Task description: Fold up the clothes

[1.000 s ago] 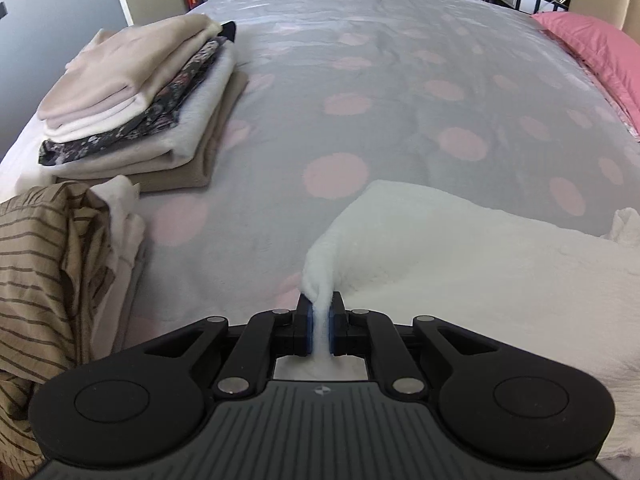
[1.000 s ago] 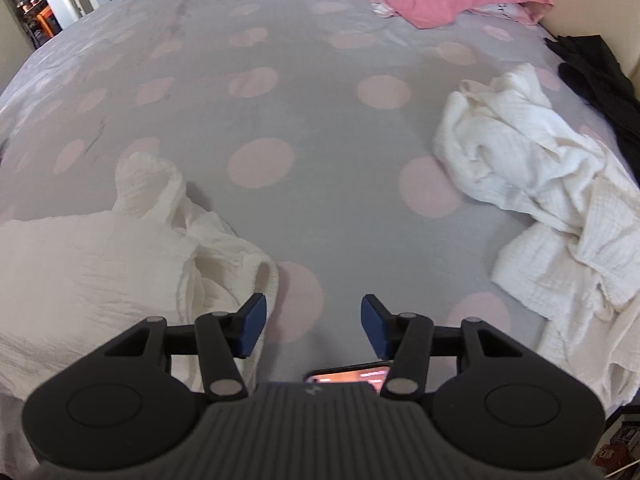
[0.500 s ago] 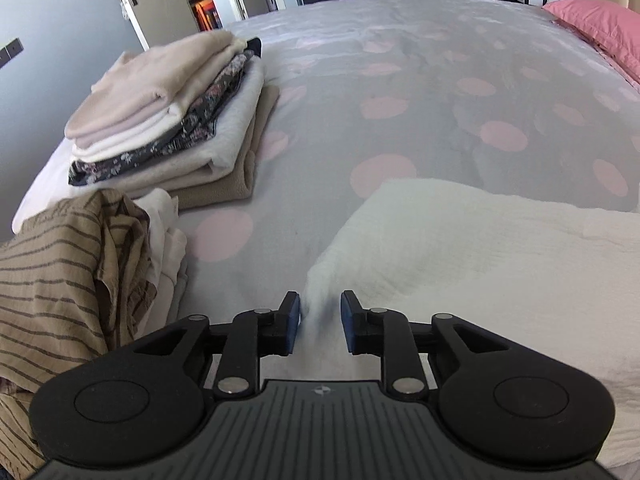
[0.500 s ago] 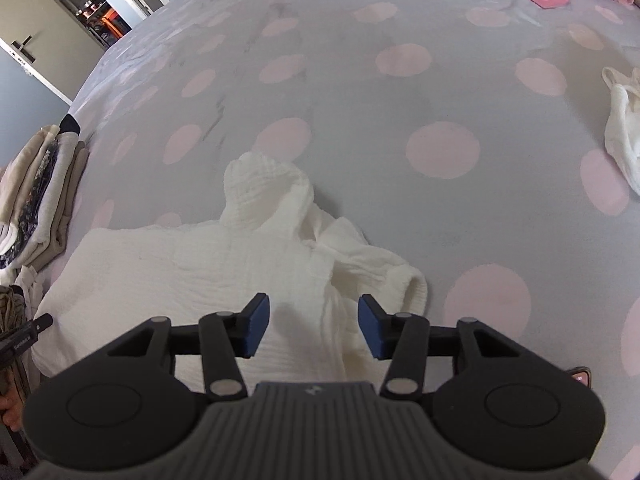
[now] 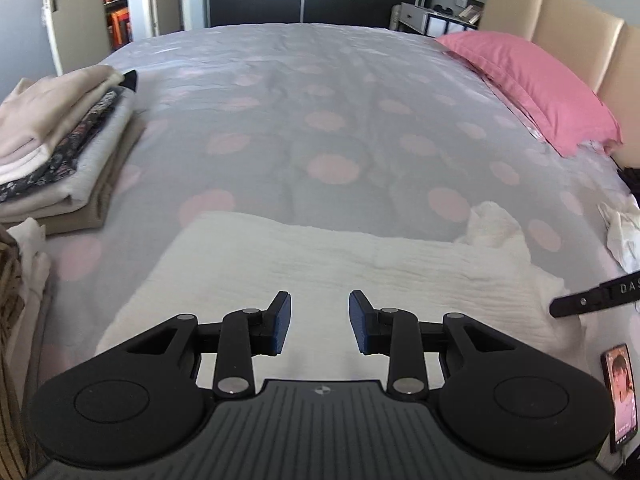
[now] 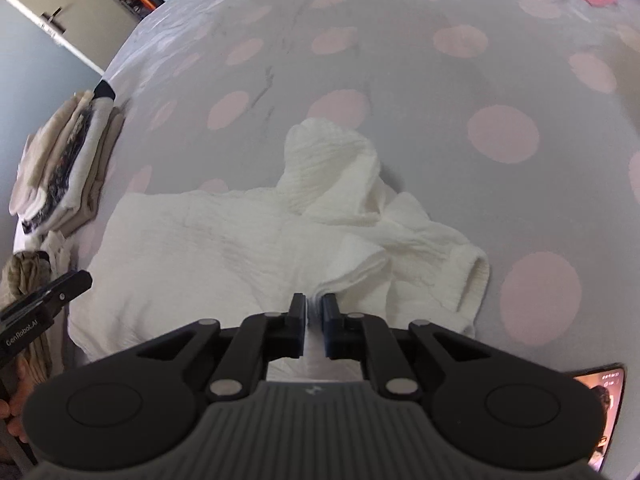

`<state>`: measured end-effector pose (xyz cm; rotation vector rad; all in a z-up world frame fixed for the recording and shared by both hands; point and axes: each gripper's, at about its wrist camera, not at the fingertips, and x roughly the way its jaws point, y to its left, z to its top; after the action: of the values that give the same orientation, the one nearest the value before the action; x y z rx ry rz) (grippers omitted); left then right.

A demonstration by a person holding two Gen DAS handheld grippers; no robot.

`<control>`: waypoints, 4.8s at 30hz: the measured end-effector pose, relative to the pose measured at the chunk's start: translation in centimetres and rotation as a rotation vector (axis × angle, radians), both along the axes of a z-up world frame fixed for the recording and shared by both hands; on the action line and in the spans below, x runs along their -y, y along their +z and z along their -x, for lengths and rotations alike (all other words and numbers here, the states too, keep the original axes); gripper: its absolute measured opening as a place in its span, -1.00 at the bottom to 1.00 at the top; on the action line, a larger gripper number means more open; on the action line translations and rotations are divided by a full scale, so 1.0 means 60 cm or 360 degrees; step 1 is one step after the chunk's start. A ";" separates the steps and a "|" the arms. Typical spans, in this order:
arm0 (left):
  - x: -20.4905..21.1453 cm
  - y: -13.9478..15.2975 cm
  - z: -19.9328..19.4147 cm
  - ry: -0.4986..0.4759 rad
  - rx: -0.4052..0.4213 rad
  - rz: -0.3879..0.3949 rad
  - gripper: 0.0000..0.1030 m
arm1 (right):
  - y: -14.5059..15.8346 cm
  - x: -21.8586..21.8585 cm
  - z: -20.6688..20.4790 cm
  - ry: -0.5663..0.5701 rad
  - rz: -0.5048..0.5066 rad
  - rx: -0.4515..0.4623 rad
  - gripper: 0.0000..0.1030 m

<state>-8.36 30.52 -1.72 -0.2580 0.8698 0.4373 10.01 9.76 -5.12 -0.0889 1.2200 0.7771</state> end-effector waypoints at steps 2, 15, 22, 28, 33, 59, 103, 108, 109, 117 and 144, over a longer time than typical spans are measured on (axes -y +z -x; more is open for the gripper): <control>0.019 -0.007 -0.016 -0.0075 -0.0035 -0.0017 -0.42 | 0.010 0.003 0.003 0.0002 -0.0001 0.0087 -0.36; 0.063 -0.019 -0.116 -0.0271 -0.0022 0.0151 -0.38 | 0.013 0.038 -0.132 -0.0369 -0.0191 -0.0006 0.17; 0.084 -0.038 -0.197 -0.0315 0.0003 0.0442 -0.27 | -0.011 -0.025 -0.175 -0.0310 -0.0182 -0.0063 -0.02; 0.096 -0.080 -0.234 -0.0286 -0.0034 0.0567 -0.27 | -0.044 -0.047 -0.203 -0.0322 -0.0148 -0.0086 0.01; 0.089 -0.098 -0.244 -0.0241 -0.0055 0.0624 -0.22 | -0.068 -0.059 -0.208 -0.0295 -0.0214 -0.0280 -0.76; 0.234 -0.118 -0.256 -0.0486 -0.0319 0.0323 -0.16 | -0.018 -0.017 -0.182 -0.0020 -0.0124 -0.0172 -0.90; 0.013 0.044 -0.063 -0.0032 0.0527 0.0696 -0.86 | -0.040 -0.062 -0.025 0.0894 0.0090 0.0174 -0.94; 0.027 0.037 -0.099 -0.0068 0.0522 0.0710 -0.86 | -0.069 -0.063 -0.009 0.0946 0.0222 0.0188 -0.96; 0.029 0.035 -0.104 -0.0068 0.0521 0.0718 -0.86 | -0.067 -0.059 -0.011 0.0942 0.0222 0.0196 -0.95; 0.026 0.028 -0.116 -0.0060 0.0518 0.0717 -0.86 | -0.011 0.005 -0.098 0.0495 -0.0022 0.0199 -0.59; -0.061 0.075 -0.005 0.0110 0.0733 0.0732 -0.86 | -0.020 -0.058 -0.018 0.1038 -0.0127 0.0094 -0.71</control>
<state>-8.03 34.19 2.75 -0.7821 0.4981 0.2203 11.10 13.23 -6.32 -0.4571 1.1051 1.3766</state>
